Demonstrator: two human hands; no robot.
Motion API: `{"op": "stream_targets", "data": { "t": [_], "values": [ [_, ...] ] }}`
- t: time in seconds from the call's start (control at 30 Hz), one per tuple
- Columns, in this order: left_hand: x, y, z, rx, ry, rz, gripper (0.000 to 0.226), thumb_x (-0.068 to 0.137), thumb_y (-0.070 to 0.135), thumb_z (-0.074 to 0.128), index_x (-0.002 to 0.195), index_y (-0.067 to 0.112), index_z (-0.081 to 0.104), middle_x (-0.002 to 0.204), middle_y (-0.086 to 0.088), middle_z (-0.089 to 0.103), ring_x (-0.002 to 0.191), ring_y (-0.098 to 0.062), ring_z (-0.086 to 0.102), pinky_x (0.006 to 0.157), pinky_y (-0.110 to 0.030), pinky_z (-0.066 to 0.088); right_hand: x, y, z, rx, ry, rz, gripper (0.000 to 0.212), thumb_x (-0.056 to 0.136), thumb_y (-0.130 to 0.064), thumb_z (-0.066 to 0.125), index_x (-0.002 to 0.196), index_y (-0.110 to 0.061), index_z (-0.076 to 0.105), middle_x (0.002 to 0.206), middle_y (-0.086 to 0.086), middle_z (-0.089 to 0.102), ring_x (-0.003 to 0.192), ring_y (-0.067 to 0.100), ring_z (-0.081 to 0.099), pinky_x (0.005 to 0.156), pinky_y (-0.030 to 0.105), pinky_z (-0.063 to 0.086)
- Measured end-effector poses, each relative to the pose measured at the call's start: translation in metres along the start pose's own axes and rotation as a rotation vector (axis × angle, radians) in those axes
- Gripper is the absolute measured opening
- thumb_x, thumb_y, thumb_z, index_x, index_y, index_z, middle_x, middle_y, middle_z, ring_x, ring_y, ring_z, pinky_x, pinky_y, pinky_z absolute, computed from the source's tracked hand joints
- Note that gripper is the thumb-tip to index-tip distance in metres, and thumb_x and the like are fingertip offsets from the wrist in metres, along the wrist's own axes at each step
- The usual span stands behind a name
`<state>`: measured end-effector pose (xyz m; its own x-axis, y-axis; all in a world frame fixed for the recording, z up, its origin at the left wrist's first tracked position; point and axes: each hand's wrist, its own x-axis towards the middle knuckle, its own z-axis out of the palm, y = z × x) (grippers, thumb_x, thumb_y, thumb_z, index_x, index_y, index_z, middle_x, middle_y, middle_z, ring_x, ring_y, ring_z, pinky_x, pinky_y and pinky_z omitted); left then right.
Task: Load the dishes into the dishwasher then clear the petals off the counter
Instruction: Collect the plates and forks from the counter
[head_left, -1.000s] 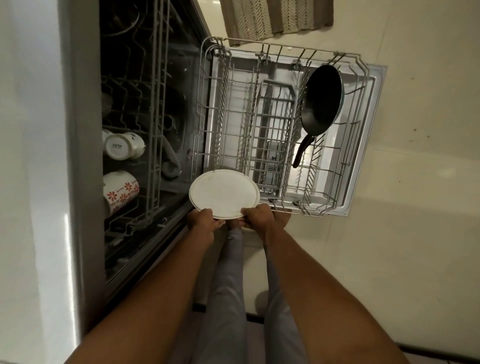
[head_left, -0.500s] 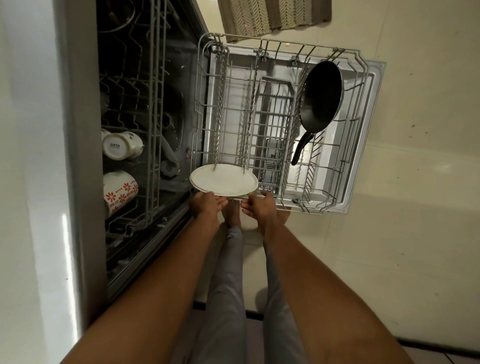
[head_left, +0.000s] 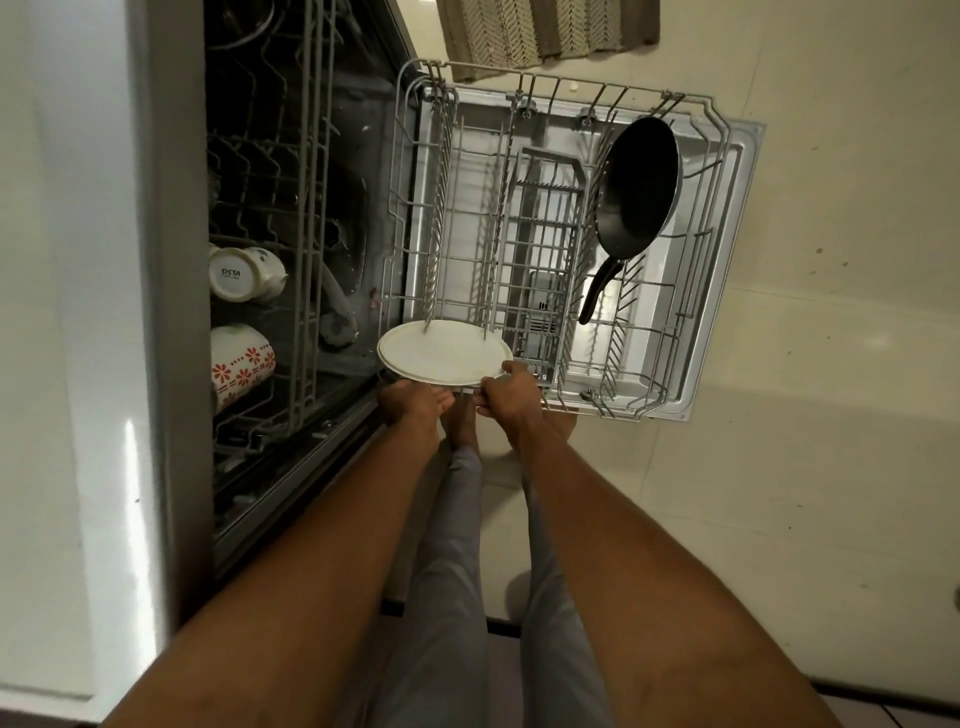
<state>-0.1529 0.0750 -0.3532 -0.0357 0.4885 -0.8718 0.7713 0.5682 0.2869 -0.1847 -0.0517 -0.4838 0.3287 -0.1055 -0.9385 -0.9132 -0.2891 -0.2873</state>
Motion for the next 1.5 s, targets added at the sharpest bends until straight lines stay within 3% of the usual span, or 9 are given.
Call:
{"op": "stream_targets", "data": {
  "t": [0.1, 0.23, 0.37, 0.43, 0.57, 0.9, 1.07, 1.3, 1.5],
  "values": [
    [-0.013, -0.002, -0.002, 0.035, -0.054, -0.033, 0.031, 0.101, -0.008, 0.032, 0.121, -0.010, 0.056, 0.116, -0.029, 0.063, 0.091, -0.040, 0.067, 0.070, -0.034, 0.058, -0.097, -0.066, -0.031, -0.019, -0.038, -0.047, 0.042, 0.083, -0.020, 0.057, 0.124, -0.023, 0.049, 0.103, 0.017, 0.075, 0.087, 0.032, 0.076, 0.082, 0.051, 0.063],
    [-0.057, 0.006, -0.002, 0.033, -0.001, 0.030, 0.022, 0.096, -0.015, 0.042, 0.099, -0.003, 0.060, 0.074, -0.018, 0.058, 0.050, -0.025, 0.061, 0.037, -0.025, 0.051, -0.133, -0.071, -0.050, -0.059, -0.071, -0.074, 0.029, 0.086, -0.016, 0.055, 0.113, -0.027, 0.052, 0.095, 0.018, 0.076, 0.081, 0.032, 0.075, 0.081, 0.054, 0.063],
    [-0.118, 0.022, -0.015, -0.039, -0.050, 0.082, 0.020, 0.099, -0.013, 0.041, 0.105, -0.002, 0.057, 0.078, -0.023, 0.057, 0.065, -0.032, 0.059, 0.045, -0.029, 0.055, -0.160, -0.068, -0.079, -0.251, -0.091, -0.148, 0.018, 0.091, -0.015, 0.060, 0.109, -0.019, 0.062, 0.095, 0.016, 0.076, 0.086, 0.034, 0.073, 0.084, 0.052, 0.062],
    [-0.145, 0.031, -0.025, -0.050, -0.060, 0.104, 0.029, 0.100, -0.012, 0.041, 0.125, -0.007, 0.054, 0.093, -0.030, 0.063, 0.083, -0.044, 0.065, 0.069, -0.038, 0.059, -0.196, -0.083, -0.102, -0.389, -0.089, -0.220, 0.025, 0.094, -0.012, 0.058, 0.117, -0.013, 0.066, 0.097, 0.016, 0.076, 0.087, 0.031, 0.073, 0.083, 0.051, 0.062],
    [-0.194, 0.043, -0.049, 0.128, -0.064, 0.269, 0.021, 0.099, -0.004, 0.049, 0.113, 0.005, 0.062, 0.089, -0.020, 0.068, 0.079, -0.030, 0.069, 0.085, -0.046, 0.061, -0.246, -0.103, -0.139, -0.511, -0.073, -0.292, 0.021, 0.097, -0.012, 0.058, 0.115, -0.016, 0.069, 0.108, 0.010, 0.074, 0.099, 0.029, 0.071, 0.092, 0.046, 0.059],
    [-0.287, 0.032, -0.121, 0.335, 0.006, 0.538, 0.027, 0.091, 0.001, 0.057, 0.075, 0.022, 0.060, 0.085, -0.014, 0.073, 0.083, -0.034, 0.073, 0.080, -0.050, 0.062, -0.347, -0.130, -0.174, -0.508, -0.051, -0.426, 0.024, 0.093, -0.007, 0.053, 0.080, -0.022, 0.067, 0.089, 0.012, 0.075, 0.085, 0.032, 0.073, 0.082, 0.049, 0.062],
    [-0.330, 0.017, -0.151, 0.454, 0.006, 0.703, 0.022, 0.099, 0.014, 0.047, 0.084, 0.012, 0.063, 0.085, -0.013, 0.070, 0.078, -0.030, 0.070, 0.078, -0.050, 0.059, -0.373, -0.124, -0.162, -0.604, -0.052, -0.537, 0.030, 0.088, -0.008, 0.052, 0.069, -0.030, 0.061, 0.087, 0.015, 0.077, 0.090, 0.036, 0.074, 0.085, 0.050, 0.060],
    [-0.377, -0.019, -0.224, 0.701, 0.104, 0.924, 0.026, 0.104, 0.022, 0.043, 0.093, 0.009, 0.063, 0.092, -0.014, 0.071, 0.084, -0.032, 0.067, 0.075, -0.040, 0.052, -0.439, -0.125, -0.120, -0.826, -0.076, -0.728, 0.021, 0.095, -0.013, 0.057, 0.107, -0.021, 0.073, 0.097, 0.011, 0.077, 0.094, 0.030, 0.074, 0.087, 0.045, 0.061],
    [-0.418, -0.071, -0.319, 0.775, 0.253, 0.946, 0.014, 0.096, 0.027, 0.059, 0.100, 0.017, 0.068, 0.103, -0.011, 0.073, 0.098, -0.034, 0.069, 0.084, -0.041, 0.056, -0.517, -0.105, -0.085, -1.152, -0.156, -1.042, 0.023, 0.101, -0.015, 0.052, 0.102, -0.006, 0.073, 0.103, 0.016, 0.074, 0.099, 0.035, 0.068, 0.086, 0.041, 0.056]
  ]
}}
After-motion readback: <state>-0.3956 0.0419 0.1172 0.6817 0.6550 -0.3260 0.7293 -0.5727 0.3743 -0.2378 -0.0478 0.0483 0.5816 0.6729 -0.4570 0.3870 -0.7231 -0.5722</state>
